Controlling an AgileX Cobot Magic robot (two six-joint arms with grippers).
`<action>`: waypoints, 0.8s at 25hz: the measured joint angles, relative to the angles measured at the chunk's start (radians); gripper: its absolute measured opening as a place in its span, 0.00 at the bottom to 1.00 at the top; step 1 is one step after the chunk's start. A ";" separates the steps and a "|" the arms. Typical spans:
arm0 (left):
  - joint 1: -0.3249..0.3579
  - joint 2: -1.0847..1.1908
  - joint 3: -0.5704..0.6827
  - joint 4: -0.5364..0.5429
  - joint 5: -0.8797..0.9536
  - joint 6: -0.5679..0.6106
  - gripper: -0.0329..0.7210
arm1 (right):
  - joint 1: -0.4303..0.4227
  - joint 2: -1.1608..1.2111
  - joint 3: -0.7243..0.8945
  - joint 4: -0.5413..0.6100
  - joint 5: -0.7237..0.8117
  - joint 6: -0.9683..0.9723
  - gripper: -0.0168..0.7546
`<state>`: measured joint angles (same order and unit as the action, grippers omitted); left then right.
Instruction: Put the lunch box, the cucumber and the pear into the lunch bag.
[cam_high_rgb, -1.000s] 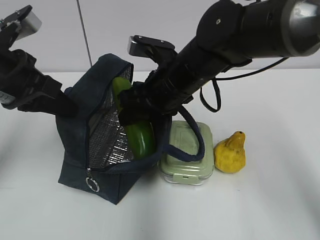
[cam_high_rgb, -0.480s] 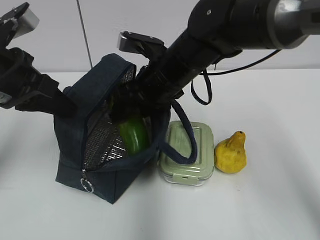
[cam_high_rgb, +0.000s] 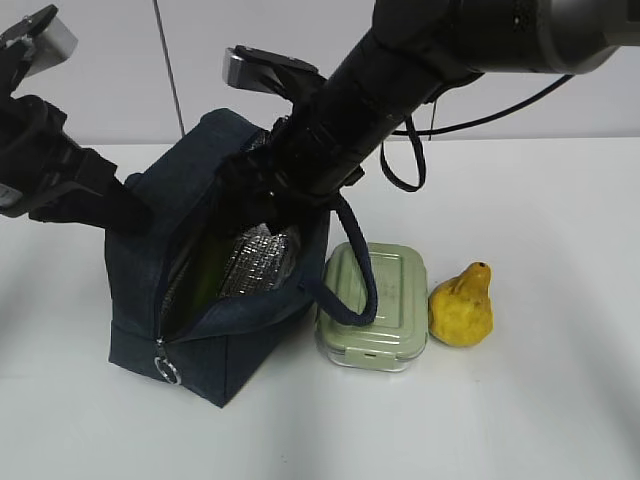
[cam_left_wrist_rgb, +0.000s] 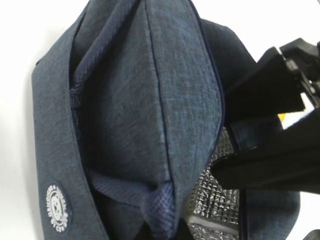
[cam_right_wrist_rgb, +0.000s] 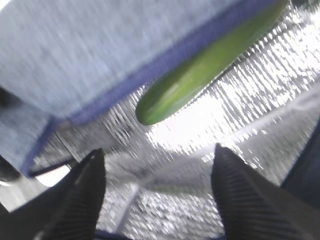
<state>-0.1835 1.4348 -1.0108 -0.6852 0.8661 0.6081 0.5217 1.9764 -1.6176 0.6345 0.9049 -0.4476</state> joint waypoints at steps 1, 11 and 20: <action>0.000 0.000 0.000 0.000 0.000 0.000 0.05 | 0.000 -0.004 0.000 -0.019 0.007 0.002 0.67; 0.000 0.000 0.000 0.001 -0.005 0.000 0.05 | 0.000 -0.200 -0.002 -0.505 0.027 0.373 0.47; 0.000 0.000 0.000 -0.009 -0.004 0.000 0.05 | 0.000 -0.226 0.002 -0.699 -0.147 0.512 0.27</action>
<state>-0.1835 1.4348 -1.0108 -0.6946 0.8617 0.6081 0.5217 1.7507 -1.6158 -0.0648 0.7581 0.0641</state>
